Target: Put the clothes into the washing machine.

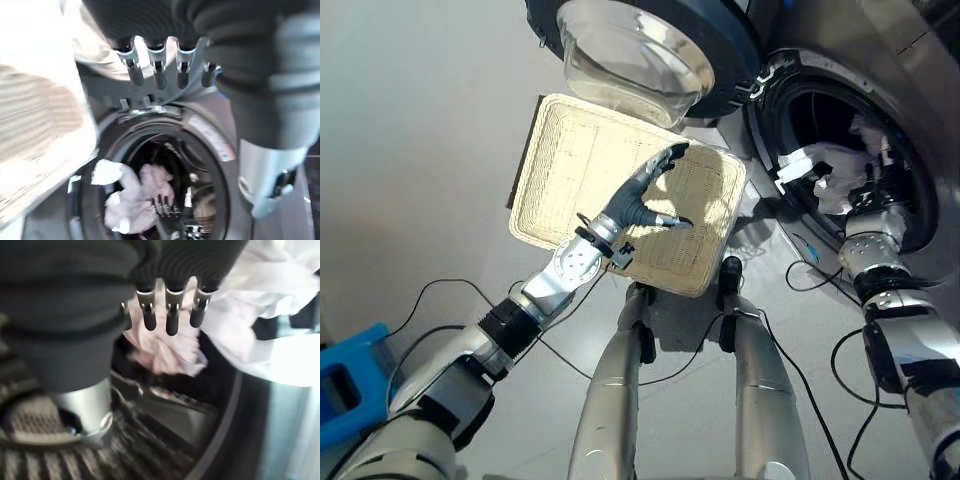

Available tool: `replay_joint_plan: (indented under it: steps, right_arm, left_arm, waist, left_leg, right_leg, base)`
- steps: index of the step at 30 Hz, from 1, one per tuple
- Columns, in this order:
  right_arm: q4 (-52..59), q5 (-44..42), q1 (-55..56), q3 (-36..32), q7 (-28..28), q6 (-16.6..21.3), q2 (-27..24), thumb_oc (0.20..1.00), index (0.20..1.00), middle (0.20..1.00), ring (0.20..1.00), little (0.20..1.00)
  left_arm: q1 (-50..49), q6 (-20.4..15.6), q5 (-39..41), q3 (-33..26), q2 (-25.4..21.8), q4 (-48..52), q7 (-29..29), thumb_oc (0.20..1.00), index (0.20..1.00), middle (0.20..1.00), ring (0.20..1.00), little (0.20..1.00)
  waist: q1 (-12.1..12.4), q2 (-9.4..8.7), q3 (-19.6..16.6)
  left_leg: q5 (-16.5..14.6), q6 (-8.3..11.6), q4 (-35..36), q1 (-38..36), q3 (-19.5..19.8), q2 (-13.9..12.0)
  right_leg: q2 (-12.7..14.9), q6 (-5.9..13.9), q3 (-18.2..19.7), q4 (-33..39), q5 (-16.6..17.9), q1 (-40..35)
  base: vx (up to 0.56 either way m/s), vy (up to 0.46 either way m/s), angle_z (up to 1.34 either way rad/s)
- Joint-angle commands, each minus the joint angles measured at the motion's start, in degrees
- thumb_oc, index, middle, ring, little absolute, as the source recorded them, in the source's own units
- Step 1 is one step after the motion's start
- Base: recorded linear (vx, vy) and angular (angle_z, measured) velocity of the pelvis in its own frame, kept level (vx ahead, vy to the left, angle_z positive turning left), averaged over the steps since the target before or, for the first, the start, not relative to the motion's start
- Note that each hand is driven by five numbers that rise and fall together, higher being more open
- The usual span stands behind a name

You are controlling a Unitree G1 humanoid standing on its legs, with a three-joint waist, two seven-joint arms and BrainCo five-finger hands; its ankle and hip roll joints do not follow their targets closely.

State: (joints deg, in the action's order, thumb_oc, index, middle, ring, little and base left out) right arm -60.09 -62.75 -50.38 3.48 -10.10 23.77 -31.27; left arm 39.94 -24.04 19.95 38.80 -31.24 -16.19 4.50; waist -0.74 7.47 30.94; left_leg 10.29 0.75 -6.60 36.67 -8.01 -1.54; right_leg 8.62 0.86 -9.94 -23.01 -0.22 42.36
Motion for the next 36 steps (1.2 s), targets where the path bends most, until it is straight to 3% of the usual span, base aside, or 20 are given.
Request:
replay_joint_plan:
  steps: [1,3,10,15,19,21,23,26,28,32,36]
  right_arm:
    - [0.8,11.8,-0.2,2.5,-4.3,-1.5,-2.7,1.000,1.000,1.000,1.000,1.000]
    - [-0.2,12.9,-0.1,2.8,-4.6,-1.4,-2.9,1.000,1.000,1.000,1.000,1.000]
    - [-3.0,30.7,-2.0,6.8,-14.5,-3.8,-3.0,1.000,1.000,1.000,1.000,1.000]
    - [-3.8,37.2,-2.1,11.4,-10.0,-11.2,-3.2,1.000,1.000,1.000,1.000,1.000]
    - [-5.6,41.9,-2.3,14.4,-10.2,-11.3,-3.5,1.000,1.000,1.000,1.000,1.000]
    - [-5.8,46.0,-3.0,15.4,-13.5,-11.1,-3.5,1.000,1.000,1.000,1.000,1.000]
    - [-4.8,52.7,-5.0,17.0,-21.9,-11.3,-4.3,1.000,1.000,1.000,1.000,1.000]
    - [-3.6,60.5,-7.3,18.0,-30.1,-13.4,-5.2,1.000,1.000,1.000,1.000,1.000]
    - [-2.8,66.4,-9.4,19.2,-35.5,-17.1,-6.0,1.000,1.000,1.000,1.000,1.000]
    - [-3.7,70.3,-12.8,22.5,-38.3,-22.4,-7.1,1.000,1.000,1.000,1.000,1.000]
    - [-5.1,68.5,-14.5,24.0,-38.7,-24.1,-8.2,1.000,1.000,1.000,1.000,1.000]
  left_arm:
    - [0.5,-4.2,0.9,-1.9,1.2,1.0,-0.5,1.000,1.000,1.000,1.000,1.000]
    - [0.2,-4.7,1.1,-1.9,1.1,1.0,-0.6,1.000,1.000,1.000,1.000,1.000]
    - [0.1,-4.7,0.1,-0.7,1.7,0.9,0.4,1.000,1.000,1.000,1.000,1.000]
    - [-0.3,-5.6,0.1,-1.1,1.7,0.6,0.0,1.000,1.000,1.000,1.000,1.000]
    - [-0.3,-6.5,0.0,-0.6,1.7,1.0,0.3,1.000,1.000,1.000,1.000,1.000]
    - [0.0,-7.2,0.0,-0.1,1.7,0.8,0.5,1.000,1.000,1.000,1.000,1.000]
    - [0.5,-7.6,0.2,0.4,1.7,1.4,1.1,1.000,1.000,1.000,1.000,1.000]
    - [0.9,-7.4,-0.1,0.8,1.8,2.4,2.2,1.000,1.000,1.000,1.000,1.000]
    - [1.2,-7.0,-0.4,1.2,1.9,3.2,2.9,1.000,1.000,1.000,1.000,1.000]
    - [1.7,-6.9,-0.9,2.1,2.1,3.6,3.6,1.000,1.000,1.000,1.000,1.000]
    - [1.7,-7.2,-1.0,2.8,1.5,4.4,4.0,1.000,1.000,1.000,1.000,1.000]
  waist:
    - [0.5,-0.74,-1.1]
    - [0.7,-0.54,-1.1]
    - [1.3,-0.18,-1.1]
    - [1.5,-0.43,-1.1]
    - [1.9,-0.29,-1.1]
    - [2.0,-0.07,-1.1]
    - [2.3,0.48,-1.1]
    - [2.4,1.08,-1.1]
    - [2.6,1.71,-1.1]
    - [3.0,2.49,-1.1]
    - [3.4,3.02,-1.1]
  left_leg:
    - [-9.3,0.89,-6.5,-1.3,-3.7,2.2]
    - [-9.2,0.89,-6.4,-1.3,-3.7,2.1]
    - [-9.3,0.68,-6.6,-0.4,-3.1,2.3]
    - [-8.8,0.70,-6.5,0.3,-2.9,2.3]
    - [-8.4,0.73,-6.4,1.1,-2.9,2.2]
    - [-8.3,0.75,-6.5,1.7,-2.9,2.2]
    - [-8.1,0.80,-6.8,3.0,-3.0,2.3]
    - [-8.1,0.88,-7.1,4.4,-3.0,2.5]
    - [-8.1,0.87,-7.4,5.9,-2.7,2.8]
    - [-7.8,0.90,-7.4,8.0,-2.7,3.1]
    - [-7.5,0.93,-7.2,9.2,-2.6,3.2]
  right_leg:
    - [-0.3,4.58,-4.5,2.4,3.0,-2.2]
    - [-0.3,4.55,-4.6,2.4,3.0,-2.1]
    - [-0.3,4.40,-5.0,1.9,2.9,-1.4]
    - [-0.5,4.37,-5.1,2.4,3.1,-1.0]
    - [-0.3,4.36,-5.3,2.5,3.3,-0.2]
    - [-0.1,4.40,-5.5,2.3,3.3,0.3]
    - [0.2,4.51,-5.7,2.1,3.6,1.5]
    - [0.4,4.61,-5.7,1.9,3.8,3.1]
    - [0.5,4.77,-5.6,1.5,3.9,4.6]
    - [0.5,4.95,-5.4,1.6,4.2,6.6]
    - [0.6,5.05,-5.4,1.8,4.5,7.7]
  base:
    - [0.00,0.006,-0.03]
    - [0.00,0.000,0.00]
    - [0.00,-0.009,0.00]
    - [0.00,0.000,0.00]
    - [0.00,-0.016,0.00]
    - [0.00,0.000,0.00]
    - [0.00,0.000,0.00]
    - [0.00,0.000,0.00]
    - [0.00,-0.006,0.02]
    - [0.00,-0.004,0.01]
    - [0.00,-0.013,0.03]
